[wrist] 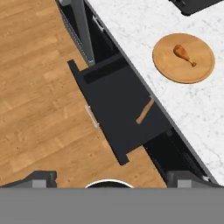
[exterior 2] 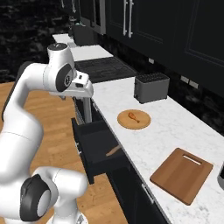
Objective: Pick up the knife from the drawer and place it on the cutting board. Then place the meat from the plate to the cutting board.
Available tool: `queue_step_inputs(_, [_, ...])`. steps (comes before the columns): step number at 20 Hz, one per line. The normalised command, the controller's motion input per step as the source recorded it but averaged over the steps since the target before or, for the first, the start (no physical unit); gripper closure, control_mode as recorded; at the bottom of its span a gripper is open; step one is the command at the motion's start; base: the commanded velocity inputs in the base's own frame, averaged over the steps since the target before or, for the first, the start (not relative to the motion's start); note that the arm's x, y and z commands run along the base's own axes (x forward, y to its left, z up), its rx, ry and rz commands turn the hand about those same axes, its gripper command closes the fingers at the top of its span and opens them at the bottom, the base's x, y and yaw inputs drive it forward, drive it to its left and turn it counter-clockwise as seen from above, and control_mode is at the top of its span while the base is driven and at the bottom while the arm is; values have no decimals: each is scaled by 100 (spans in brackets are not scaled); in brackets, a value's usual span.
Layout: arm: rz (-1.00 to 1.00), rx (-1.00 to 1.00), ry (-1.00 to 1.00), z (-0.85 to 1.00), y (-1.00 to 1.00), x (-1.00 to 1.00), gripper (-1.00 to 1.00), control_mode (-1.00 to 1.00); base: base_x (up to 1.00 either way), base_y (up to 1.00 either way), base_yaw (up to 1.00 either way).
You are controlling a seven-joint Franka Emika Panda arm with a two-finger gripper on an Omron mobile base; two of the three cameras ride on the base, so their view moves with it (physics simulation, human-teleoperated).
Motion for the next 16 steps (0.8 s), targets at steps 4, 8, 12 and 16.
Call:
queue_step_inputs(4, [0,0,0,0,0,0,-100,100,0,0,5])
queue_step_inputs(8, [0,1,3,-11,0,0,-100,-100,0,0,0])
queue_step_inputs(12, [7,9,24,-90,26,46,-100,-100,0,0,0])
queue_step_inputs(16, [6,5,36,-100,78,58,-100,-100,0,0,0])
